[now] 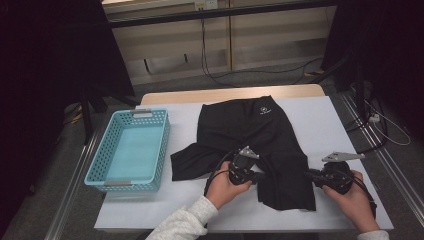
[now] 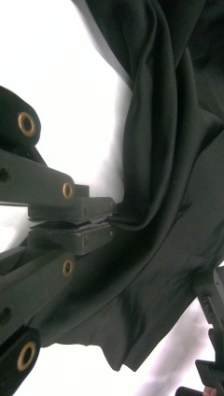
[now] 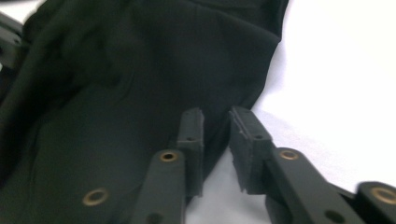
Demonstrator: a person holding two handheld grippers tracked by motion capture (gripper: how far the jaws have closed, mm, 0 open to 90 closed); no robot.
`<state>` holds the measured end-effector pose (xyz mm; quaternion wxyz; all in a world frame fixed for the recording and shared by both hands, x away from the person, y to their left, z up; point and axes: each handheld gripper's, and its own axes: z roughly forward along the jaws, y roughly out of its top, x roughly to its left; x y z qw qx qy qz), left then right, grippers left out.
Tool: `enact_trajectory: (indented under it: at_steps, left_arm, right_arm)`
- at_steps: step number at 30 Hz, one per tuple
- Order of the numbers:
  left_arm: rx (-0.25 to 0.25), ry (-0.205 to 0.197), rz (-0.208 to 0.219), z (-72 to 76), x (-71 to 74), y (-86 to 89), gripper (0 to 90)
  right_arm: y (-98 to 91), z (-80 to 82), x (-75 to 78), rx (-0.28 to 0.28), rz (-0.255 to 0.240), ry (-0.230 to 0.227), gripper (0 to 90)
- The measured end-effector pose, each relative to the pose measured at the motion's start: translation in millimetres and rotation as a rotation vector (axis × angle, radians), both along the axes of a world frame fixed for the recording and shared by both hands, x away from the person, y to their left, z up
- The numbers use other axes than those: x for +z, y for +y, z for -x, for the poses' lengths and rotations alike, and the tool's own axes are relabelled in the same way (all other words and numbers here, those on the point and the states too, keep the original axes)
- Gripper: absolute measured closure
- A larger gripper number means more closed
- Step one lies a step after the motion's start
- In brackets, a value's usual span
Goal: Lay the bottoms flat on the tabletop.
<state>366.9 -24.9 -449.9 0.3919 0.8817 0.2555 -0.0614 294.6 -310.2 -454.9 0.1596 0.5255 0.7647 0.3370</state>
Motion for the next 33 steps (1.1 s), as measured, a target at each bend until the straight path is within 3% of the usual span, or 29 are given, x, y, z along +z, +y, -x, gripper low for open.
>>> enact_trajectory:
  at_steps: [1,4,6,11,13,15,17,21,23,26,29,33]
  left_arm:
    - [0.001,-0.001,-0.002,0.6,0.5,0.1,87.4]
    - [-0.002,-0.006,0.006,1.0,4.0,1.5,87.3]
    - [0.004,-0.006,0.016,0.7,6.0,3.3,87.2]
    - [0.0,0.012,0.001,0.1,3.3,5.7,86.8]
    - [0.005,0.011,-0.014,-0.7,2.2,7.5,87.5]
    - [0.019,0.023,-0.004,-2.7,2.1,10.0,87.7]
    - [0.02,0.028,0.005,-3.5,2.2,11.0,87.5]
    - [0.004,0.009,0.013,-1.7,-0.1,6.5,75.1]
    - [0.011,-0.017,0.01,-0.7,-1.8,3.9,62.6]
    - [0.018,-0.027,0.02,-1.7,-3.2,1.7,55.0]
    - [0.021,-0.037,0.02,-1.6,-5.4,-2.1,52.9]
    - [0.015,-0.054,0.011,-0.8,-7.7,-7.6,59.0]
  right_arm:
    - [0.3,-0.5,-0.3,0.011,-0.014,0.01,89.5]
    - [-0.5,-0.6,0.9,0.027,-0.016,0.015,90.0]
    - [-6.1,0.8,4.1,0.011,-0.009,0.004,90.0]
    - [-22.2,4.7,9.0,-0.024,-0.048,-0.011,90.0]
    - [-23.0,5.3,7.5,-0.025,-0.03,-0.001,90.0]
    - [-22.8,5.0,6.3,-0.023,-0.001,-0.002,90.0]
    - [-22.1,4.9,6.0,-0.017,-0.004,-0.01,90.0]
    - [-18.1,3.8,3.0,-0.007,0.007,-0.01,89.8]
    - [-17.4,3.3,2.3,-0.008,0.016,-0.016,89.1]
    - [-17.3,4.2,4.6,-0.025,0.024,-0.04,83.1]
    - [-16.0,4.9,8.3,-0.034,0.014,-0.069,76.3]
    - [-8.0,6.7,10.4,-0.013,0.005,-0.088,69.0]
